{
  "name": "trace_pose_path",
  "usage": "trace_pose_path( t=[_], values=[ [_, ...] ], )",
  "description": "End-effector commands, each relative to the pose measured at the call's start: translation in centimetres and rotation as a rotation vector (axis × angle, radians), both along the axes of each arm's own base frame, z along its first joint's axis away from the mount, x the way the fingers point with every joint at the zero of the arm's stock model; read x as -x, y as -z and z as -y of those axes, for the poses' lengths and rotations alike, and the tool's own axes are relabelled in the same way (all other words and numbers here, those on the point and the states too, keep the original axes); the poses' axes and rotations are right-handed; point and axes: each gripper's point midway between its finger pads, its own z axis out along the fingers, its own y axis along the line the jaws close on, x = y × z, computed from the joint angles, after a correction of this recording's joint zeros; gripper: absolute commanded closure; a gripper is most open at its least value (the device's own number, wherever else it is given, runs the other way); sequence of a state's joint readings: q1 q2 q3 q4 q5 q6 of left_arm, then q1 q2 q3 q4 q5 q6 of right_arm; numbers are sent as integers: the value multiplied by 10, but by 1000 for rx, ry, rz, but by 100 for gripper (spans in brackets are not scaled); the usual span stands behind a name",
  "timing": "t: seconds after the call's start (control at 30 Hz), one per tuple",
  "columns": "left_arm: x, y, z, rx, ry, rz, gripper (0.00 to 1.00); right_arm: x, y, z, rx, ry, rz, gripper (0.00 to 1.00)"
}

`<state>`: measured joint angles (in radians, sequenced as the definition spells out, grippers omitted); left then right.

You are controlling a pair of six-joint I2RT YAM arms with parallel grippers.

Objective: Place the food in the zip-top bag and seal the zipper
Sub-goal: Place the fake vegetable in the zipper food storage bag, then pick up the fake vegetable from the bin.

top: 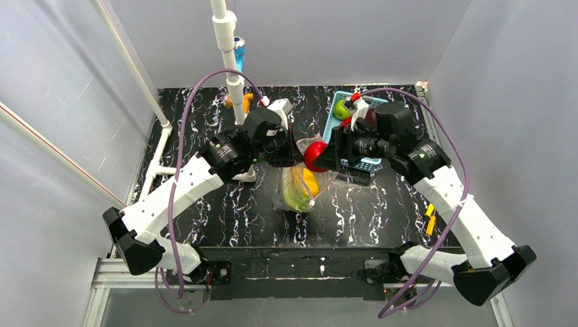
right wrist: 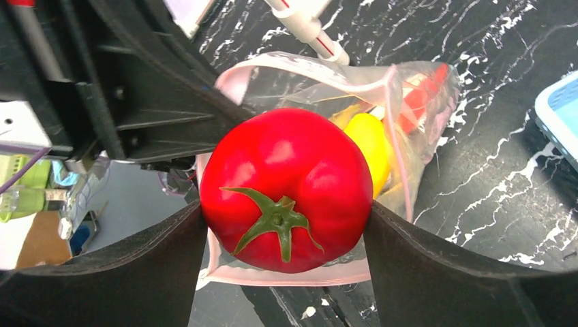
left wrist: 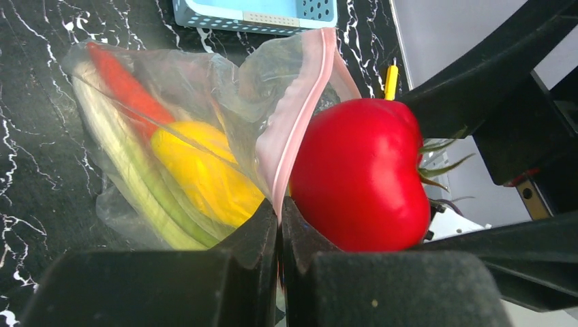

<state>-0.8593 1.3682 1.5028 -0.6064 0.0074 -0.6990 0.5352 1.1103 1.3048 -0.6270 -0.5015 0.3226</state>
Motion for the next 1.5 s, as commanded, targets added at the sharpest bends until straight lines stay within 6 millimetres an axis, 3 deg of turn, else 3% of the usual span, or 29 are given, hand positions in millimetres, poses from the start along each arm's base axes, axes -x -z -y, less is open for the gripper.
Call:
trace_pose_path(
  t=[0.0,0.17,0.3,0.53,0.57,0.63,0.97,1.27,1.37,1.47],
  values=[
    [-3,-44,-3,93,-12,89,100,-14,-12,-2,-1,56,56,36],
    [-3,-45,-3,98,-13,89,100,-15,-8,-1,24,64,53,9],
    [1,-44,3,111,11,70,100,-14,-6,-1,49,60,42,2],
    [0,-44,6,121,15,60,100,-11,-12,3,49,64,57,2],
    [6,-58,0,150,15,86,100,-11,-12,4,51,72,61,2],
    [0,-44,6,122,12,59,100,-12,-15,8,54,96,74,2],
    [-5,-38,-1,94,-23,81,100,-28,-30,50,88,370,153,2],
    [-9,-46,-19,83,-89,135,100,-72,-46,120,116,768,189,2],
    [-8,-45,-22,79,-94,134,100,-92,-49,130,98,807,144,2],
    [-7,-45,-26,72,-104,136,100,-118,-37,131,104,831,82,2]
  ],
)
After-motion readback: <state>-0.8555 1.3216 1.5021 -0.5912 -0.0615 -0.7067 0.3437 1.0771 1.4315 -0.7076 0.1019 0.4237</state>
